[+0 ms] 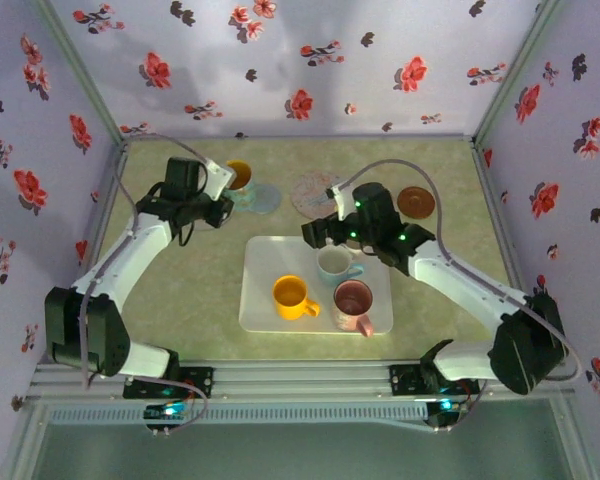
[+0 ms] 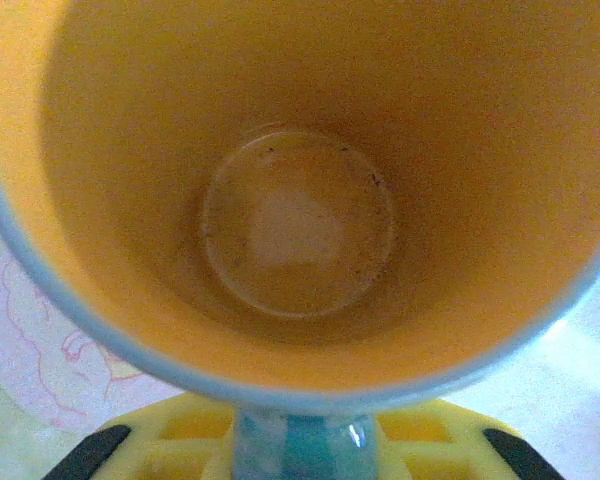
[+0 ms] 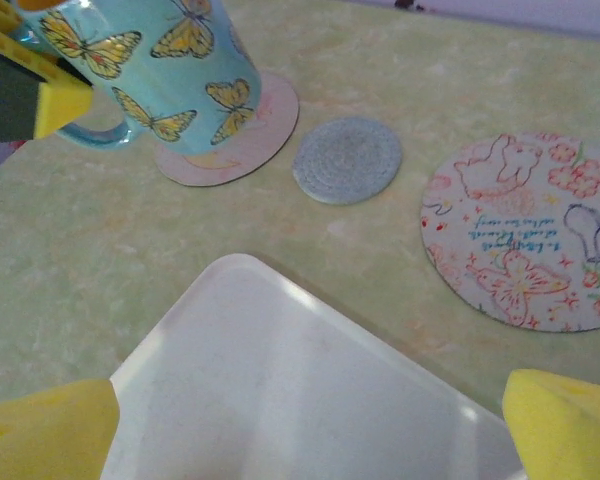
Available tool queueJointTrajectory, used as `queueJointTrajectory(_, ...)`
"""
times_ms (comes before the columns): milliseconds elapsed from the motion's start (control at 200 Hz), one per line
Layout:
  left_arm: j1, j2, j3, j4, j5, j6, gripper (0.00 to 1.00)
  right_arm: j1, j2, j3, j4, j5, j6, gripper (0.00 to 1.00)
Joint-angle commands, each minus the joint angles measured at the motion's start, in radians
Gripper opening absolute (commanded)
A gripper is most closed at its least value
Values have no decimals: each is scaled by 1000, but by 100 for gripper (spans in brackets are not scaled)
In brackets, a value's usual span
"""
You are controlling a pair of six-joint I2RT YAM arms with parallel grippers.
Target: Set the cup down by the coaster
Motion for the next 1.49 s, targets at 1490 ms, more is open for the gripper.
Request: queueJointTrajectory(1490, 225, 304, 0, 371, -88, 43, 0, 43, 381, 356, -82, -44, 25, 100)
